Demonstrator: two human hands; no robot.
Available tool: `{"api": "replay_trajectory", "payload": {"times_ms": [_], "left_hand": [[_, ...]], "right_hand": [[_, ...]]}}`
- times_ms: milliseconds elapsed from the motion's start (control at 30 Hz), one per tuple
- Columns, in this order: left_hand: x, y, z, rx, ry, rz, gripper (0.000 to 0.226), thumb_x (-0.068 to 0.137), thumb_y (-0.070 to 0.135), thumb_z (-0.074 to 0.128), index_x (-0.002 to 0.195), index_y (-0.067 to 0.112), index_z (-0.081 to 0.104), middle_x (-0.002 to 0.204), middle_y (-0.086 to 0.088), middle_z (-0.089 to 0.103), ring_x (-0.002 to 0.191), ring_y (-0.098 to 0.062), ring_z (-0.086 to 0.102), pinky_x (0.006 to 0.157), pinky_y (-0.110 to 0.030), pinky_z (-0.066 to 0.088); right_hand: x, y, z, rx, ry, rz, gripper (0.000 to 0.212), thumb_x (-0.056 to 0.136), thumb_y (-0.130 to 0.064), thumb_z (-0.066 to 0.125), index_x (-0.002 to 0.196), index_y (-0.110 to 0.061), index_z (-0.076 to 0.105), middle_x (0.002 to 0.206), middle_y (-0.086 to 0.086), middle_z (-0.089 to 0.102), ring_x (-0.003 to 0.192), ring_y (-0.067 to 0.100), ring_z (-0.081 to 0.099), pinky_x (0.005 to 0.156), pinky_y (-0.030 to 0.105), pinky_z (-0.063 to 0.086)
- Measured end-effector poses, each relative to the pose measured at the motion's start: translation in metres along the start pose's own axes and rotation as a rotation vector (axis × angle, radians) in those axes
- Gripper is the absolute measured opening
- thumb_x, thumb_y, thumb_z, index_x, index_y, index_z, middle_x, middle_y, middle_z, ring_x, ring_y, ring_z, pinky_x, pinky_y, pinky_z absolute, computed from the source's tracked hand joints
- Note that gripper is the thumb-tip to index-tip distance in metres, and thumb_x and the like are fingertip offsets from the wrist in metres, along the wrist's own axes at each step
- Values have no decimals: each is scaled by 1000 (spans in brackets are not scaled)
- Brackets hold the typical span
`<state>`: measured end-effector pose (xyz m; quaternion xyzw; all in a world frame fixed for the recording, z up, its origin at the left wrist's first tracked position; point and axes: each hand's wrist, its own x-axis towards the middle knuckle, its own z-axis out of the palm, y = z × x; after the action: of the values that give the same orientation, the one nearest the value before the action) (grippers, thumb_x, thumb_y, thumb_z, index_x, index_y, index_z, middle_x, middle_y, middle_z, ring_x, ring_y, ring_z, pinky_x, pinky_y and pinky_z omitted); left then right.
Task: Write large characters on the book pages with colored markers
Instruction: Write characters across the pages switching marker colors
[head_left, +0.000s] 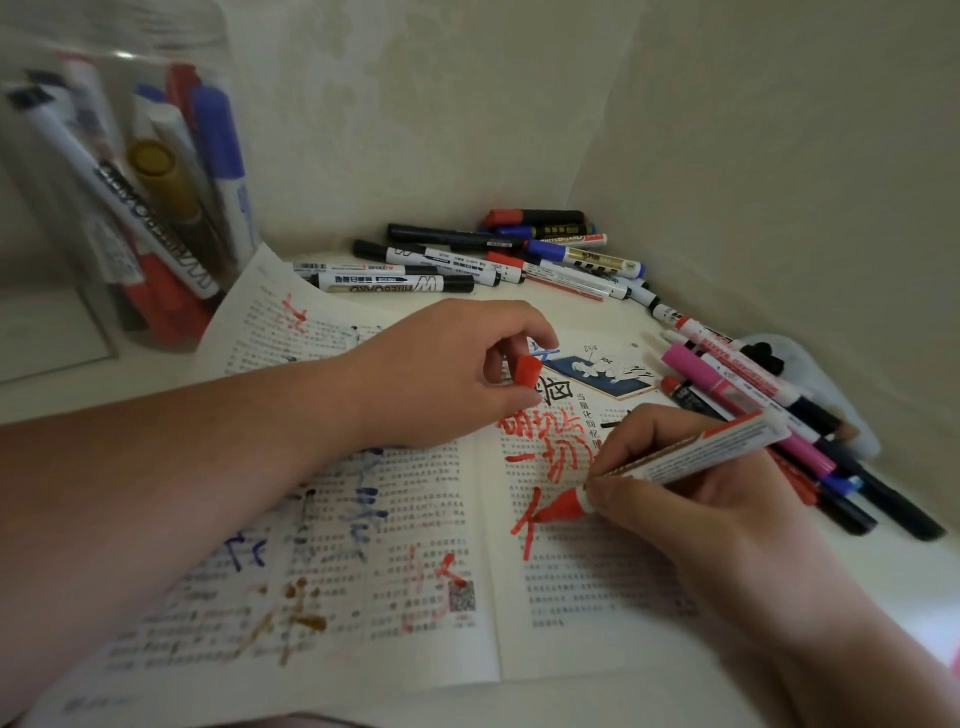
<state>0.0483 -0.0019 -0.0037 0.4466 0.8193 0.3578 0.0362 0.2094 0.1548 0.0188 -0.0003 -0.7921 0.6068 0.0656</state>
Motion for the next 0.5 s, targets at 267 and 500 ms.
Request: {"api": "replay_trajectory", "payload": {"times_ms": [267,500], "left_hand": [[0,-1,0,-15,8,7,39,85,37,77,118,44,58,97,23,62,87,-2,60,78,-20,52],[0,-1,0,-21,11,3,40,83,37,79,113,49,55,94,24,63,85,-2,60,73,-14,48]], "right_hand": [[2,5,-2,-69,57,2,4,73,-4,68,73,-8,69,77,16,75,74,38,72,64,36,58],[-2,2,-3,20,-73,39,9,76,10,70,74,1,67,74,17,76,68,21,74,60,19,54]]}}
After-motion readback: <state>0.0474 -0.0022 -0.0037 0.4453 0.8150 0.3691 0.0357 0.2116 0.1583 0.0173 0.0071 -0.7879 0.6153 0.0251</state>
